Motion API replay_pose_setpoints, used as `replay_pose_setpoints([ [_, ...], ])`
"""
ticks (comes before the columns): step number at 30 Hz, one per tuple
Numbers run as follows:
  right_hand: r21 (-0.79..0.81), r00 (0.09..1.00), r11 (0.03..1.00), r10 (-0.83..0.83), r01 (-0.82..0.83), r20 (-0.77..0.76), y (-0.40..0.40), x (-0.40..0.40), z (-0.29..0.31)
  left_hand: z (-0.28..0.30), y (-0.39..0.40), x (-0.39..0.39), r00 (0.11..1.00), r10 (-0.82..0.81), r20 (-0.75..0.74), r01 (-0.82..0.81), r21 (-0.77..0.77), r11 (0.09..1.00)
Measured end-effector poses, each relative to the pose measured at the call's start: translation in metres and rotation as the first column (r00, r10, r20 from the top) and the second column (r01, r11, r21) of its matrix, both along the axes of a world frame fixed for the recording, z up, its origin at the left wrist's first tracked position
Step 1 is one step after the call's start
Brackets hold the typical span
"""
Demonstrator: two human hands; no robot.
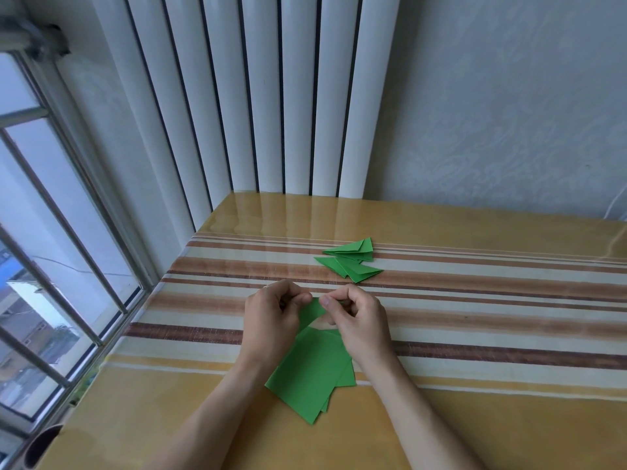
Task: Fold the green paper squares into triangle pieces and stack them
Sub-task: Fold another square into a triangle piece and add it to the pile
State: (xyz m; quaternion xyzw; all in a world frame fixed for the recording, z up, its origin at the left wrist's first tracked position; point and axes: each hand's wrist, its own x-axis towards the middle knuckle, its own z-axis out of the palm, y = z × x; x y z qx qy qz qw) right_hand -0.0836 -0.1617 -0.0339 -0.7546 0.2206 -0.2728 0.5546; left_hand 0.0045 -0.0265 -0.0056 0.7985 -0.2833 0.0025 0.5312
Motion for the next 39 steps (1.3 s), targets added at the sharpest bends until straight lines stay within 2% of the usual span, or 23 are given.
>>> replay_pose_setpoints([
  [6, 0.175, 0.994, 0.984, 0.027, -0.046, 0.109, -0.003, -0.004, 0.01, -0.001, 0.002, 0.002, 0.984, -0.028, -0.175, 0.014, -0.08, 0.997],
  [11, 0.104, 0.984, 0.98, 0.164, -0.17, 0.066, 0.002, -0.004, 0.011, -0.002, 0.005, 0.005, 0.937, -0.13, -0.323, 0.05, -0.243, 0.969],
  [14, 0.066, 0.993, 0.993, 0.089, -0.094, 0.075, 0.001, -0.002, 0.008, -0.001, 0.005, 0.003, 0.942, -0.161, -0.294, 0.1, -0.21, 0.973],
  [17, 0.143, 0.993, 0.99, -0.004, -0.014, 0.121, -0.001, -0.002, 0.006, 0.002, 0.004, -0.002, 0.938, -0.212, -0.272, 0.193, -0.095, 0.977],
  [21, 0.123, 0.99, 0.992, 0.016, -0.034, 0.139, -0.004, -0.003, 0.007, 0.003, 0.004, -0.004, 0.906, -0.297, -0.3, 0.315, 0.01, 0.949],
  [23, 0.085, 0.99, 0.995, 0.045, -0.056, 0.13, -0.004, -0.002, 0.006, 0.003, 0.004, -0.003, 0.909, -0.297, -0.293, 0.319, 0.03, 0.947],
  [27, 0.067, 0.995, 0.996, 0.048, -0.053, 0.084, -0.004, 0.0, 0.004, 0.002, 0.006, 0.0, 0.909, -0.264, -0.324, 0.27, -0.026, 0.963],
  [30, 0.025, 0.997, 0.998, 0.055, -0.057, 0.052, -0.006, 0.0, 0.002, -0.002, 0.005, 0.003, 0.932, -0.236, -0.276, 0.238, -0.028, 0.971],
  [35, -0.11, 0.983, 0.977, 0.183, -0.184, -0.02, 0.0, -0.003, 0.003, -0.003, 0.006, 0.006, 0.953, -0.212, -0.216, 0.18, -0.16, 0.971],
  [39, -0.145, 0.98, 0.969, 0.193, -0.198, -0.048, 0.0, -0.002, 0.001, -0.007, 0.007, 0.013, 0.955, -0.2, -0.22, 0.16, -0.189, 0.969],
])
